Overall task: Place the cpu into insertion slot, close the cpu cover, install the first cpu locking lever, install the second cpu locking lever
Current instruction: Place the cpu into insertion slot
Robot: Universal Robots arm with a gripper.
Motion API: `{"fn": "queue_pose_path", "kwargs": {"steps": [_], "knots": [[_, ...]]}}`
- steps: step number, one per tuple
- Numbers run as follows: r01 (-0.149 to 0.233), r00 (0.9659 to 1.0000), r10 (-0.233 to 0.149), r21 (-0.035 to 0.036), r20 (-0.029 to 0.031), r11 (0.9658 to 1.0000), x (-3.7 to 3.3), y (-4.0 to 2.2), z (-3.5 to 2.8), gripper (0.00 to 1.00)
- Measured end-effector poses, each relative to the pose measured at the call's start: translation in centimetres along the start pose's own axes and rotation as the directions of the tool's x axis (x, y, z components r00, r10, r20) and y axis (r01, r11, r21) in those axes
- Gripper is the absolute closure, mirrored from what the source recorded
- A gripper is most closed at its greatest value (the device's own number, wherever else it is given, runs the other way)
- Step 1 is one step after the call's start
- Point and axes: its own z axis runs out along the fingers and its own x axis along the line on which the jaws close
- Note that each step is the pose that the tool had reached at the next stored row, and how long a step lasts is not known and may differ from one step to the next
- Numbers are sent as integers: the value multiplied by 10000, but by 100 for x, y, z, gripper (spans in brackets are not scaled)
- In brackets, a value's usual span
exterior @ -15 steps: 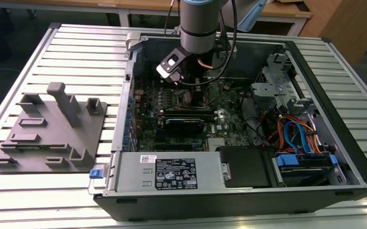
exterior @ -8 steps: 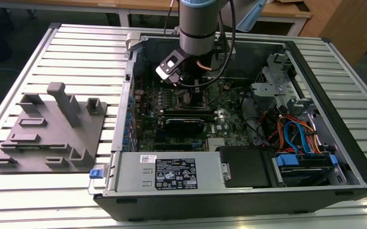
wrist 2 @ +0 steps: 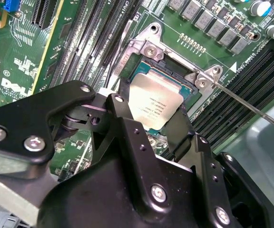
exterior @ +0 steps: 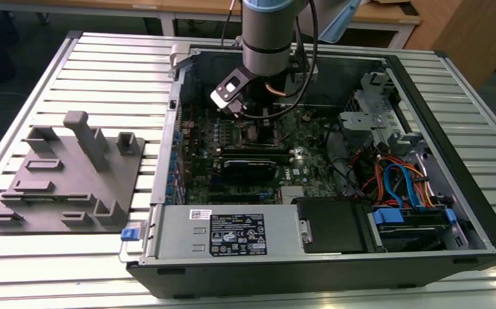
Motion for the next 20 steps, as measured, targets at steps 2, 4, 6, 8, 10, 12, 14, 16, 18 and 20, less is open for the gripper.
{"fn": "queue_pose_path", "kwargs": {"steps": [2,4,6,8,10,12,14,16,18,20], "knots": [[0,10000,0,-1,-2,10000,0,0,1,46],[0,10000,0,-1,-2,10000,0,0,1,46],[0,10000,0,-1,-2,10000,0,0,2,46],[0,10000,0,-1,-2,10000,0,0,2,46],[0,10000,0,-1,-2,10000,0,0,2,46],[-1,10000,1,0,-2,10000,0,1,3,46],[-1,10000,1,-1,-1,10000,0,2,9,46],[0,10000,0,1,1,10000,-1,4,14,46],[-1,10000,1,2,2,10000,-1,4,19,46],[0,10000,0,1,0,10000,0,5,22,46]]}}
